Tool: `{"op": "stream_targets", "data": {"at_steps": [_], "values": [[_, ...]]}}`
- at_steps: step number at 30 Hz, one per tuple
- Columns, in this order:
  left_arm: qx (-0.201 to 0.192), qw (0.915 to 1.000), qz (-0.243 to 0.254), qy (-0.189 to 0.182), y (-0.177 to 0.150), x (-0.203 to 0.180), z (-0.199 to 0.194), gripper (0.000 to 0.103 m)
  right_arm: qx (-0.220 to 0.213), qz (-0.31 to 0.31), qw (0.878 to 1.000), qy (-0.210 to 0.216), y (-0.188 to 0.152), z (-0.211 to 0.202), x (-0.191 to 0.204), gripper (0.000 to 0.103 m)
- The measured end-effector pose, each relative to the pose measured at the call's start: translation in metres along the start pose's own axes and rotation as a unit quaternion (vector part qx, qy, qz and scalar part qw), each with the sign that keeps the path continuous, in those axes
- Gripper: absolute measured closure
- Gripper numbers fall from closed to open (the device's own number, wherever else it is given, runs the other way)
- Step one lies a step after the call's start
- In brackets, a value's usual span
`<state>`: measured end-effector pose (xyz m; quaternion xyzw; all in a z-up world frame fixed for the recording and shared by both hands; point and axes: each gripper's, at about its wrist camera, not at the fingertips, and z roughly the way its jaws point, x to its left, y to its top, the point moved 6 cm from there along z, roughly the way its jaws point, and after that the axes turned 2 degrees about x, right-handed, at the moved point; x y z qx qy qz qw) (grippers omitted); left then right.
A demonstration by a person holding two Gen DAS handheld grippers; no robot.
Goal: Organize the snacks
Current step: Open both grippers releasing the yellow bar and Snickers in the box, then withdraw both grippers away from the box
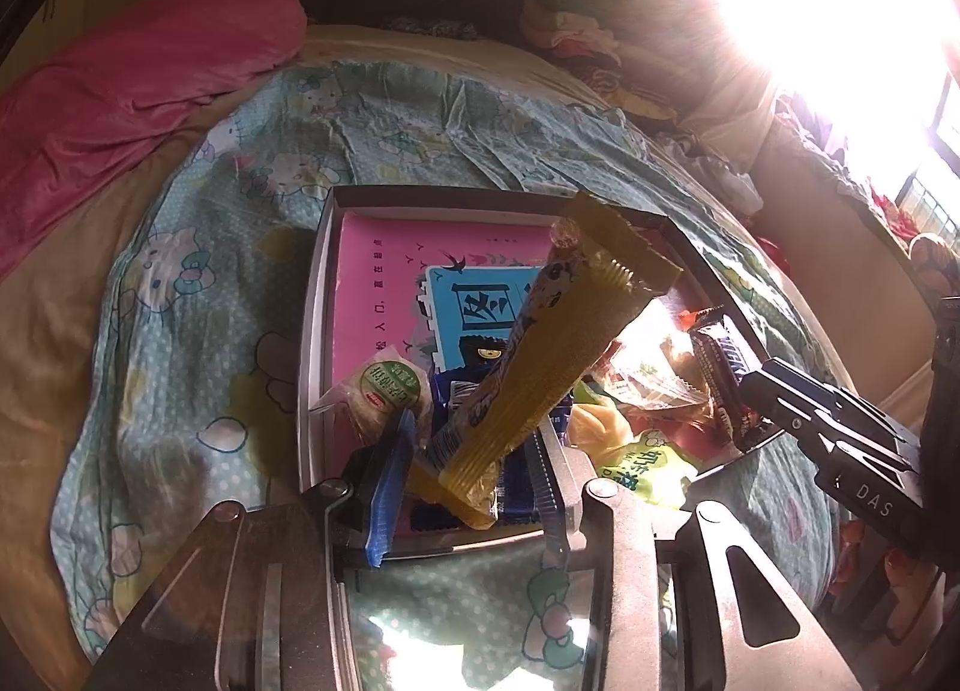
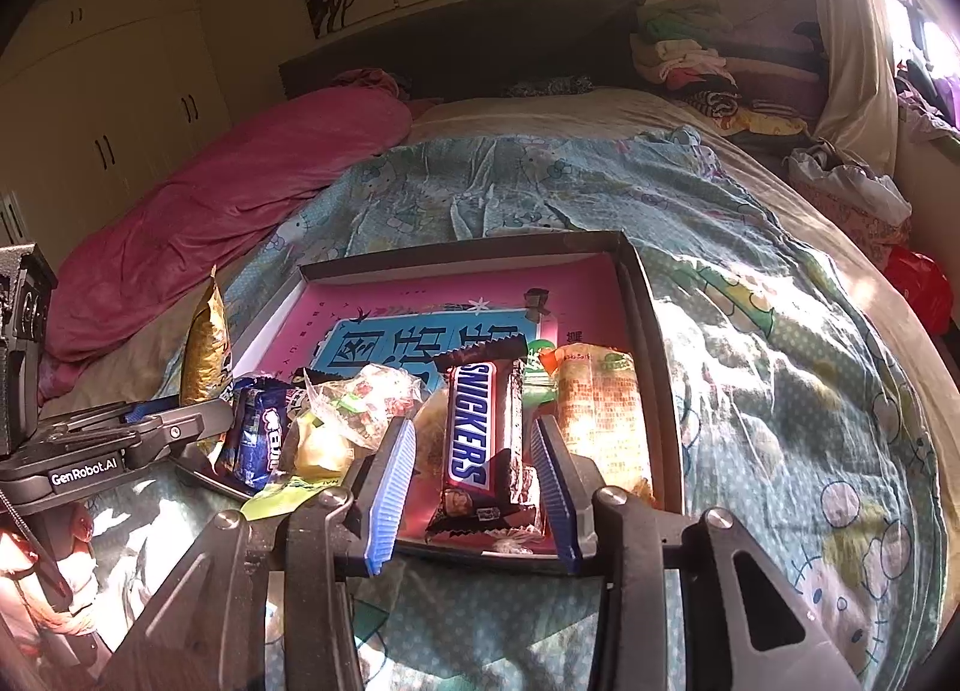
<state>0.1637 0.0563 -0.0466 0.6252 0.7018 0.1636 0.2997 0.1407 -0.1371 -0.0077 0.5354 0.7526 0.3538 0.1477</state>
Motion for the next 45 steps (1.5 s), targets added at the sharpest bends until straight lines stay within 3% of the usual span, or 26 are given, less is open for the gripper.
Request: {"op": "stream_targets", "data": {"at_steps": [12, 20, 32, 38, 45], "values": [[-0.013, 0.9999, 0.003, 0.002, 0.003, -0.001, -0.008, 0.055, -0.005, 0.002, 1.000, -0.002, -0.002, -0.011, -0.001, 0.062], [-0.045, 0.9989, -0.014, -0.003, 0.012, 0.008, -0.025, 0.043, -0.017, 0.003, 1.000, -0.002, 0.002, -0.021, 0.000, 0.061], [-0.083, 0.9959, -0.024, 0.027, 0.021, 0.018, -0.046, 0.029, -0.044, 0.008, 0.999, -0.018, 0.010, -0.038, -0.006, 0.049], [-0.107, 0.9935, -0.017, 0.036, 0.026, 0.014, -0.064, 0.027, -0.060, 0.007, 0.998, -0.022, 0.012, -0.049, -0.004, 0.043], [-0.081, 0.9957, -0.015, 0.042, 0.006, 0.000, -0.074, 0.025, -0.066, -0.008, 0.997, -0.039, 0.004, -0.069, 0.007, 0.034]]}}
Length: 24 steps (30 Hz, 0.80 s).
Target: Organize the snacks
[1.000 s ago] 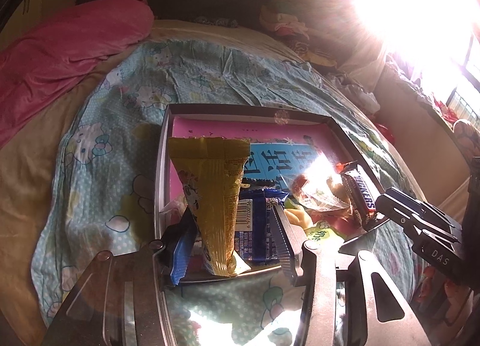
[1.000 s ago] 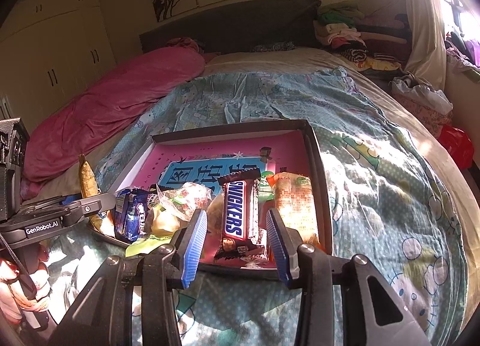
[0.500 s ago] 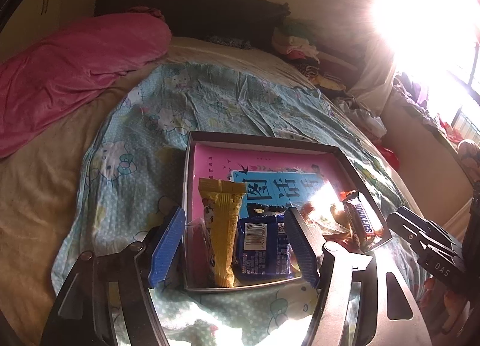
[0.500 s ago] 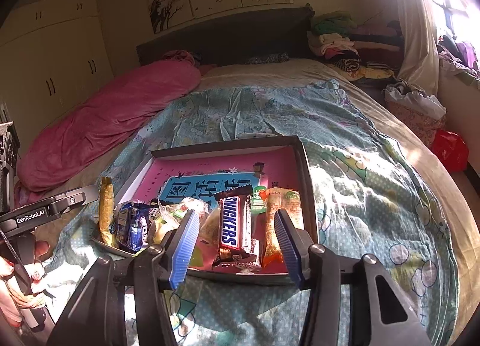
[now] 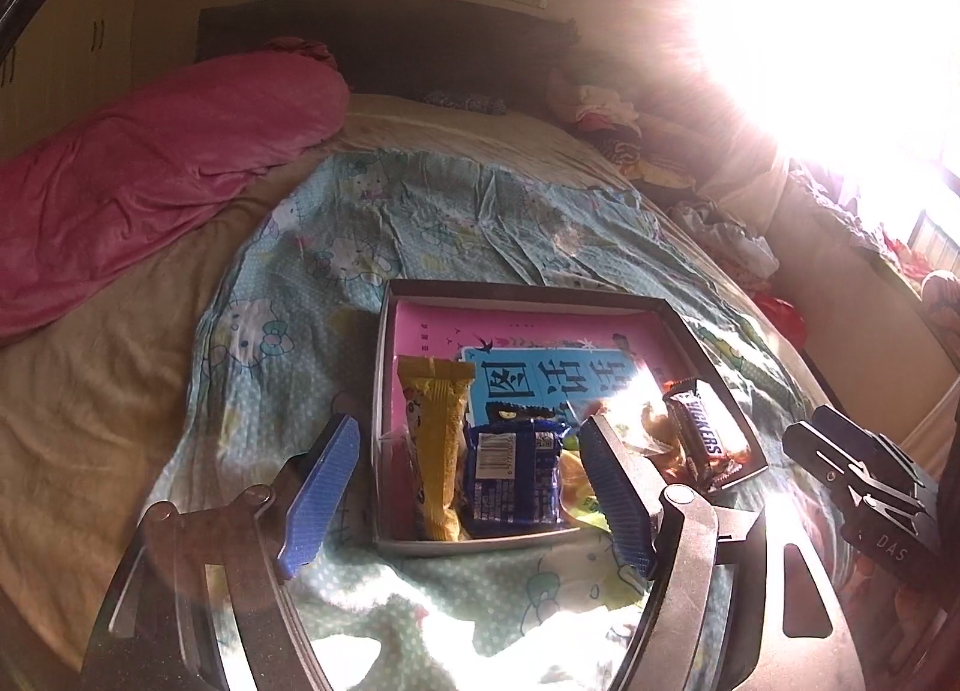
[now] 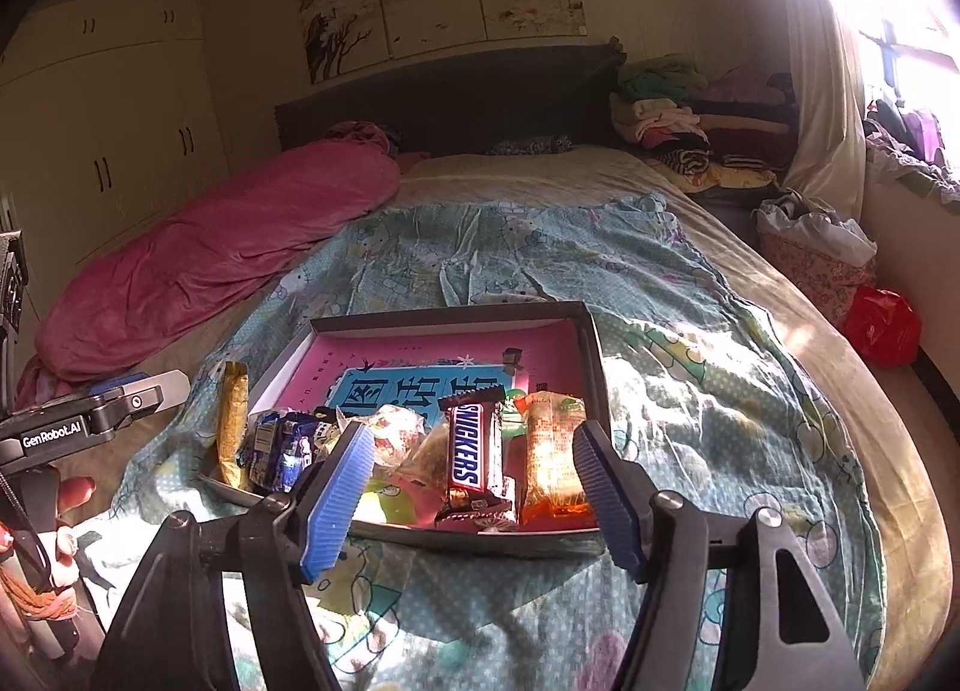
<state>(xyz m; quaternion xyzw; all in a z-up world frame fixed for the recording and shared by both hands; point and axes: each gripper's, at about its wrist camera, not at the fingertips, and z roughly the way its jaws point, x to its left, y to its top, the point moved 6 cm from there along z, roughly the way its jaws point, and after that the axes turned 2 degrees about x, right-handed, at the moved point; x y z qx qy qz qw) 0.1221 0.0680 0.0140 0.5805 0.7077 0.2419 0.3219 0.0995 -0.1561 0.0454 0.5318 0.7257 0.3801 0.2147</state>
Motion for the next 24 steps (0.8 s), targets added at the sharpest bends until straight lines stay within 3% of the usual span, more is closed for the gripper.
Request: {"op": "stream_targets", "data": {"at_steps": [5, 10, 14, 24], "values": [[0.048, 0.9987, -0.015, 0.005, -0.029, -0.010, -0.001, 0.025, 0.030, -0.001, 0.999, -0.019, -0.021, -0.012, 0.000, 0.028], [0.071, 0.9975, 0.003, 0.007, -0.057, -0.030, -0.007, 0.025, 0.047, 0.002, 0.999, -0.023, -0.041, -0.022, -0.001, 0.024], [0.091, 0.9957, 0.015, 0.003, -0.075, -0.042, -0.006, 0.025, 0.048, 0.000, 0.999, -0.020, -0.049, -0.029, 0.001, 0.012], [0.097, 0.9948, 0.029, 0.004, -0.085, -0.055, -0.009, 0.025, 0.053, 0.000, 0.998, -0.018, -0.055, -0.034, 0.003, 0.010]]}}
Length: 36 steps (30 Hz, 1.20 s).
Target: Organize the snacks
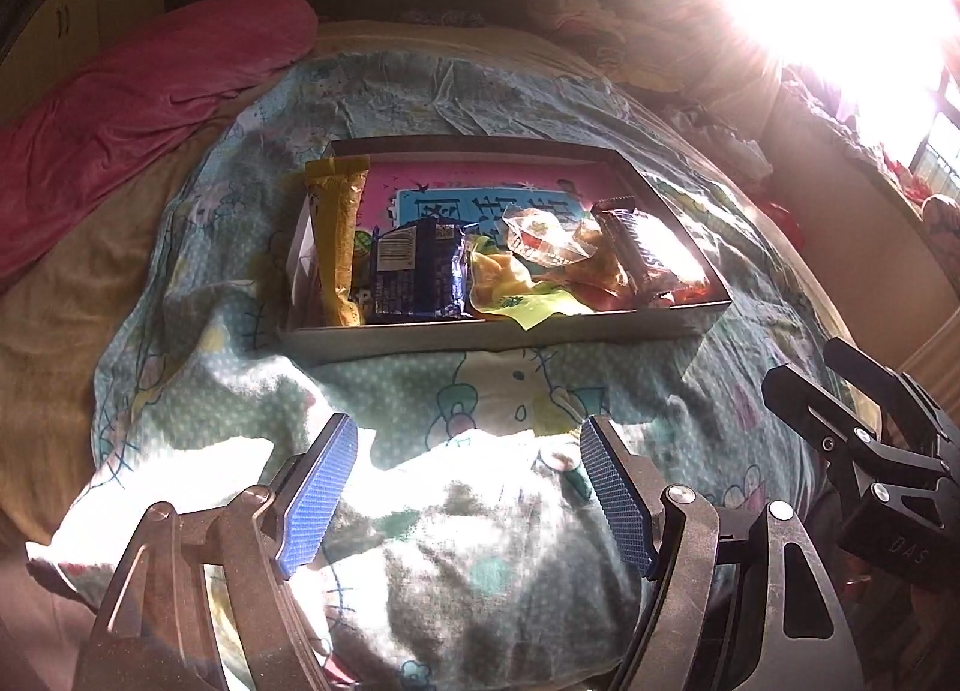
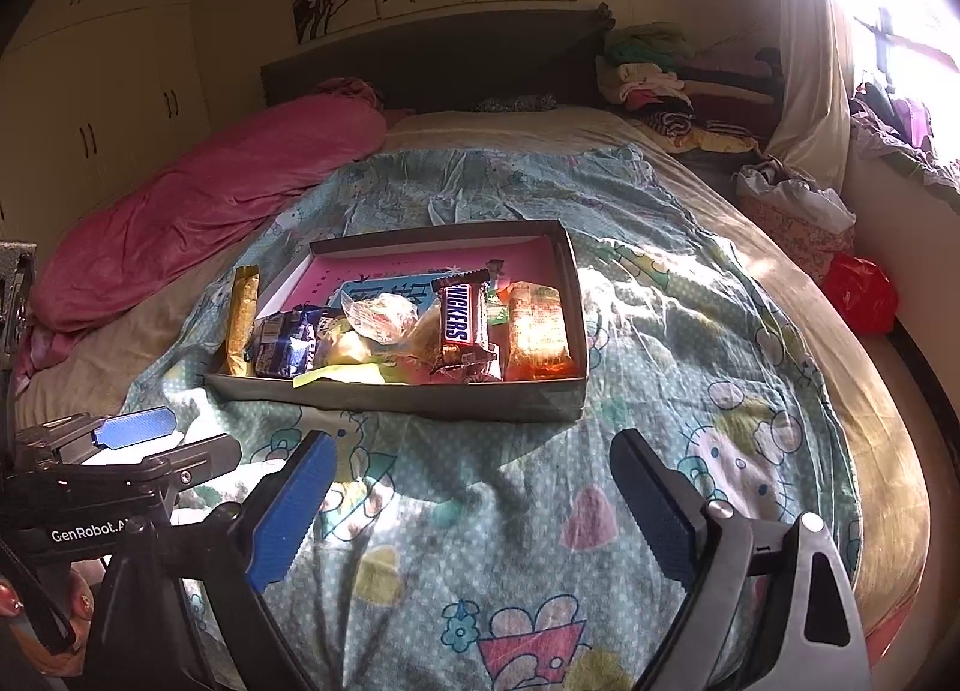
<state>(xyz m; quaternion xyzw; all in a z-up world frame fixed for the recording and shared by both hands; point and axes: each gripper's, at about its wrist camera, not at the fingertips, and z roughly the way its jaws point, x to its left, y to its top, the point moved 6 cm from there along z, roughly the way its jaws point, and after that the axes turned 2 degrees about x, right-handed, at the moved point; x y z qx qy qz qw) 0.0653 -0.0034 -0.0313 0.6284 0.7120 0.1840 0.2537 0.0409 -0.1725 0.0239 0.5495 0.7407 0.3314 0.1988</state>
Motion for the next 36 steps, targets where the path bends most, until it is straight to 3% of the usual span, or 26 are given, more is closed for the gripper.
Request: {"op": "stream_targets", "data": {"at_steps": [36], "values": [[0.005, 1.0000, -0.002, 0.005, -0.0020, 0.0009, -0.0018, 0.025, 0.010, 0.008, 1.000, -0.002, -0.0045, 0.0006, -0.0036, 0.010]]}}
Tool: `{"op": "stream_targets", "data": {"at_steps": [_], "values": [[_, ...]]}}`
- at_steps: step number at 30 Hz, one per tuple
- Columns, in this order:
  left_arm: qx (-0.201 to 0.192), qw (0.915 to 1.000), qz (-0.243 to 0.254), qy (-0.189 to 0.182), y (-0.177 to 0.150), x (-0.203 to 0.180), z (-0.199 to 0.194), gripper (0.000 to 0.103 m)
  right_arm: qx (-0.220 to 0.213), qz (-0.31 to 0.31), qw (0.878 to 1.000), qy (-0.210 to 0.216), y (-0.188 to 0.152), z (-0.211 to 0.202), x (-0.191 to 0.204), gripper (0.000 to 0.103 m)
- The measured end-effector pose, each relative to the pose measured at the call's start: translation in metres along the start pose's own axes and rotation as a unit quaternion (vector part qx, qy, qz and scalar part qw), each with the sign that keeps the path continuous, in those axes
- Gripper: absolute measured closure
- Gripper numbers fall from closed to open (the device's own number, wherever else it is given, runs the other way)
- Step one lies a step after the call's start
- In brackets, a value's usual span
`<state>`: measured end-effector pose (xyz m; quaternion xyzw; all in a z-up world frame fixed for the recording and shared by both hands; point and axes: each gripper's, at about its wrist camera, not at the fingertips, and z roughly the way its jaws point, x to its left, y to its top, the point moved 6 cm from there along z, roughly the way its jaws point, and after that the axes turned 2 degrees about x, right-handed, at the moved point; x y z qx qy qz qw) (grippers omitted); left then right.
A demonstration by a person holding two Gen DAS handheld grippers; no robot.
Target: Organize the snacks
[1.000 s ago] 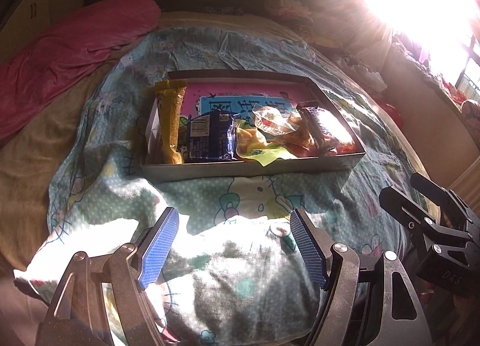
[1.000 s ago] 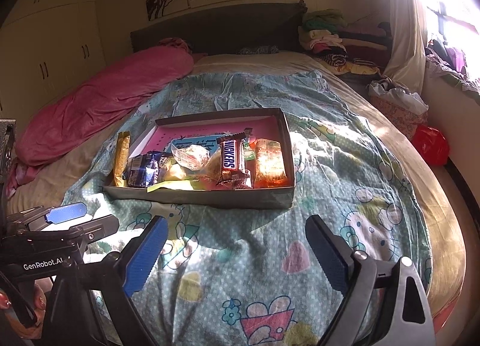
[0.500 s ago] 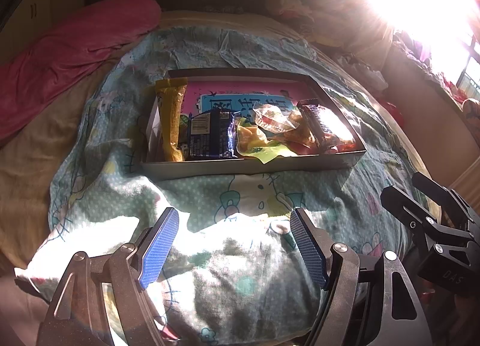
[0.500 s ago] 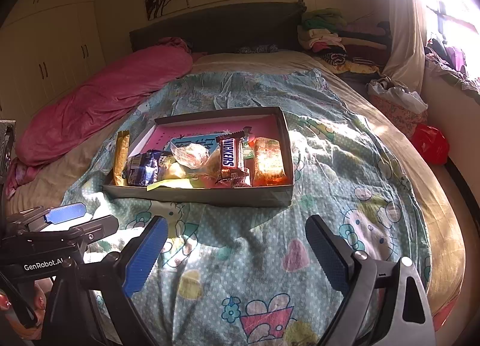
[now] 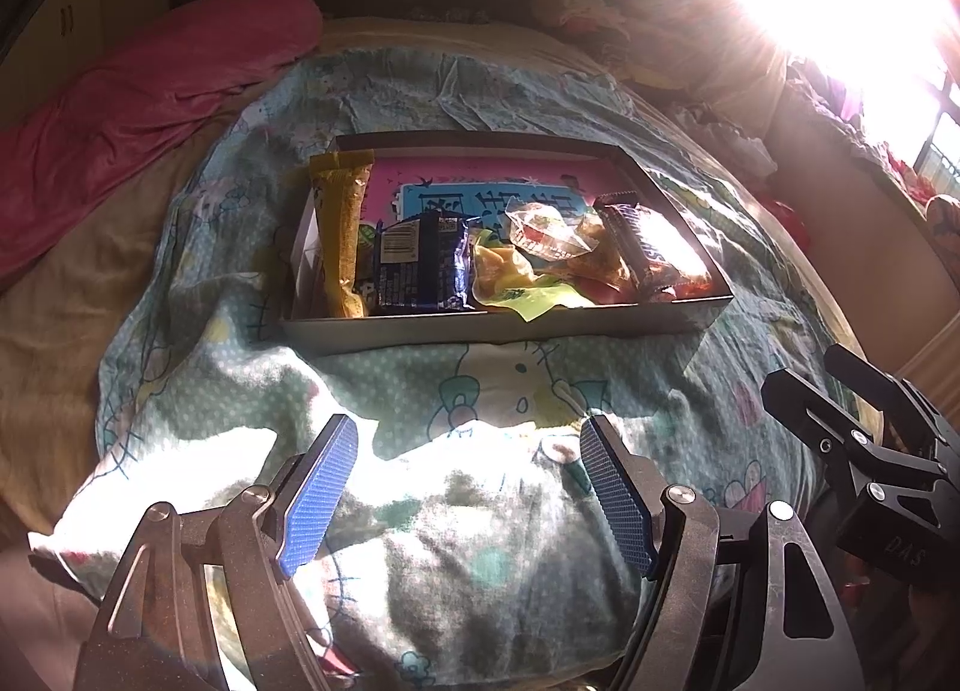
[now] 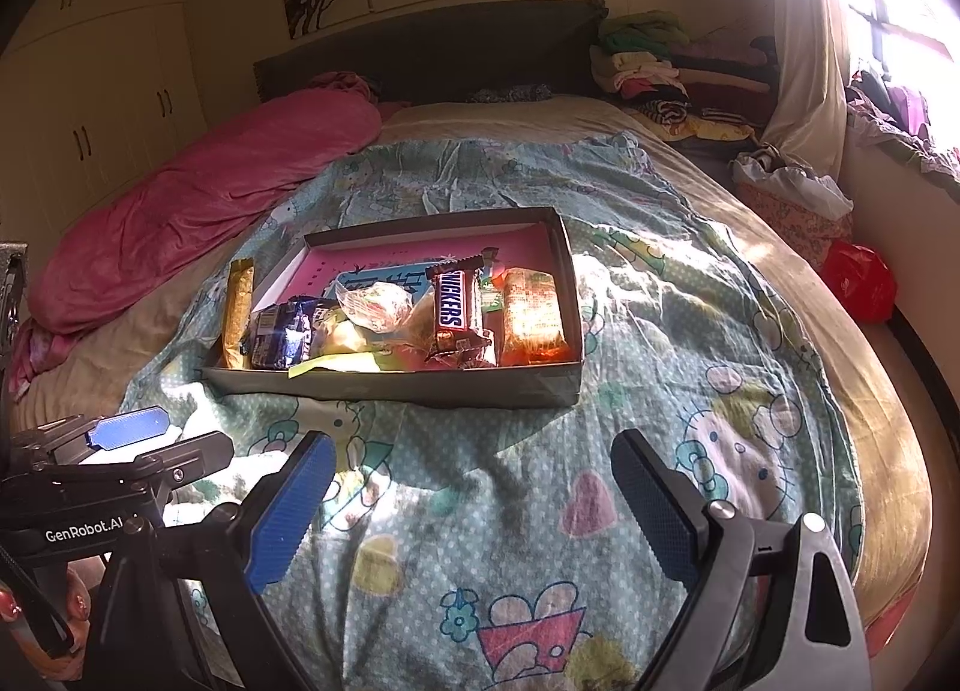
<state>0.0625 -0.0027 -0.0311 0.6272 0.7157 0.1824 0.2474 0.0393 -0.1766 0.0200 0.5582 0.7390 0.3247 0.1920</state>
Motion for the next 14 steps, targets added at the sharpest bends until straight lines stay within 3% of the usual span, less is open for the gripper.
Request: {"op": "stream_targets", "data": {"at_steps": [7, 11, 14], "values": [[-0.017, 0.9996, -0.002, -0.024, 0.005, -0.001, -0.002, 0.025, -0.002, 0.010, 1.000, -0.006, 0.001, 0.003, -0.008, 0.010], [-0.048, 0.9985, -0.027, -0.005, 0.025, 0.017, -0.006, 0.025, -0.010, 0.023, 0.999, -0.024, 0.007, 0.008, -0.027, 0.009], [-0.081, 0.9943, -0.059, 0.035, 0.044, 0.051, -0.008, 0.025, -0.015, 0.045, 0.998, -0.044, 0.015, 0.016, -0.054, 0.007]]}}
